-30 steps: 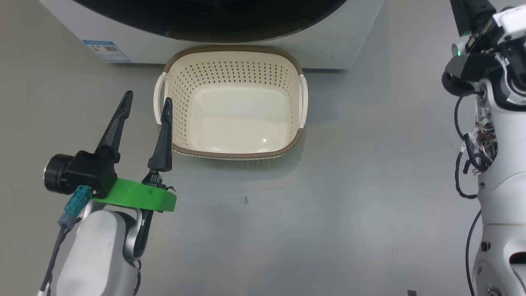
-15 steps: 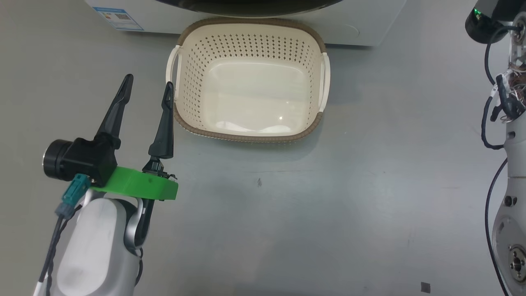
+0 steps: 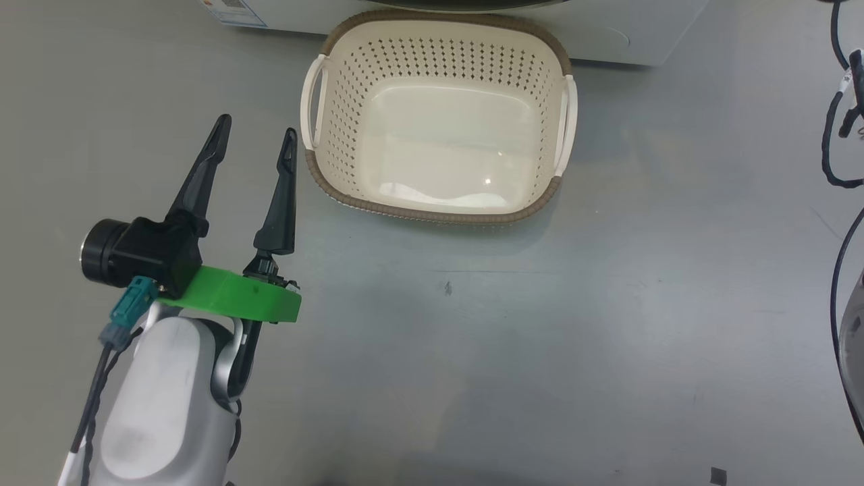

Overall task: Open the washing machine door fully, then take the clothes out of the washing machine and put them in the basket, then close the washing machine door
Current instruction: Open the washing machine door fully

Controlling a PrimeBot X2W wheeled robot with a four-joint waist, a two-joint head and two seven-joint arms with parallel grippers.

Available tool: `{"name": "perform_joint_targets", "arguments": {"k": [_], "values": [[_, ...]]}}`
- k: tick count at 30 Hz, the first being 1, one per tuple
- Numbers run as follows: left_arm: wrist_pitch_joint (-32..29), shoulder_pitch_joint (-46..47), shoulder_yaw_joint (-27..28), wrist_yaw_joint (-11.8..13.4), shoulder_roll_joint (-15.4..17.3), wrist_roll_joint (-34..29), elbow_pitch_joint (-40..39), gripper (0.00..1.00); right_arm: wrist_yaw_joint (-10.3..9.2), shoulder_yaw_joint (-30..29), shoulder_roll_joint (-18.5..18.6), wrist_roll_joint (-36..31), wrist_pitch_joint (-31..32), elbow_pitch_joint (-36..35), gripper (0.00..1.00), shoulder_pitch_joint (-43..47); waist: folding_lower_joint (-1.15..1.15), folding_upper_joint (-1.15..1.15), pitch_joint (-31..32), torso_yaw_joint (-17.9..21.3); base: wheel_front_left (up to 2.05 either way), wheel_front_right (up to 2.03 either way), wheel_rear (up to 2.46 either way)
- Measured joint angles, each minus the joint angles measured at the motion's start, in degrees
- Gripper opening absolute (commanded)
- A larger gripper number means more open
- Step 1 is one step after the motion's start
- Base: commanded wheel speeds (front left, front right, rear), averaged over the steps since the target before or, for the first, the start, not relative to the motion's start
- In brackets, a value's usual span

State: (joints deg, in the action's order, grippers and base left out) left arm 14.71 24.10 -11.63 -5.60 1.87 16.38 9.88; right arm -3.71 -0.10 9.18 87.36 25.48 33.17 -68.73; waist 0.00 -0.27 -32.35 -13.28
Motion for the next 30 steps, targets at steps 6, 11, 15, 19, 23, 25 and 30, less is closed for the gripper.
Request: {"name": "perform_joint_targets", "arguments": {"k": [6, 11, 15, 19, 23, 25, 30], "values": [[0.0, 0.5, 0.1, 0.0, -0.2, 0.0, 0.2, 1.00, -0.47, 1.4, 0.4, -0.6, 1.5, 2.6, 0.00, -1.6, 0.00, 0.00, -0.5, -1.0, 0.00, 0.00, 0.00], [0.0, 0.5, 0.2, -0.1, -0.2, 0.0, 0.4, 1.00, -0.48, 1.9, 1.0, -0.8, 2.5, 4.3, 0.00, -2.6, 0.00, 0.00, -0.6, -1.3, 0.00, 0.00, 0.00], [0.0, 0.6, 0.4, -0.1, -0.3, 0.0, 0.5, 1.00, -0.48, 2.5, 1.5, -0.8, 4.1, 5.5, 0.00, -3.3, 0.00, 0.00, -0.6, -1.5, 0.00, 0.00, 0.00], [0.0, 0.6, 0.6, -0.1, -0.3, -0.1, 0.7, 1.00, -0.47, 2.9, 2.0, -0.8, 5.7, 6.3, 0.00, -3.8, 0.00, 0.00, -0.6, -1.6, 0.00, 0.00, 0.00], [0.0, 0.6, 0.8, -0.1, -0.3, -0.3, 0.7, 1.00, -0.42, 3.3, 2.5, -0.8, 7.3, 7.1, 0.00, -4.2, 0.00, 0.00, -0.5, -1.5, 0.00, 0.00, 0.00], [0.0, 0.6, 1.1, -0.1, -0.4, -0.3, 0.8, 1.00, -0.26, 3.4, 2.7, -0.7, 8.3, 7.5, 0.00, -4.2, 0.00, 0.00, -0.4, -1.5, 0.00, 0.00, 0.00], [0.0, 0.6, 1.7, 0.0, -0.4, -0.8, 1.1, 1.00, 0.65, 4.4, 3.2, -0.6, 10.9, 8.4, 0.00, -4.2, 0.00, 0.00, -0.1, -1.1, 0.00, 0.00, 0.00]]}}
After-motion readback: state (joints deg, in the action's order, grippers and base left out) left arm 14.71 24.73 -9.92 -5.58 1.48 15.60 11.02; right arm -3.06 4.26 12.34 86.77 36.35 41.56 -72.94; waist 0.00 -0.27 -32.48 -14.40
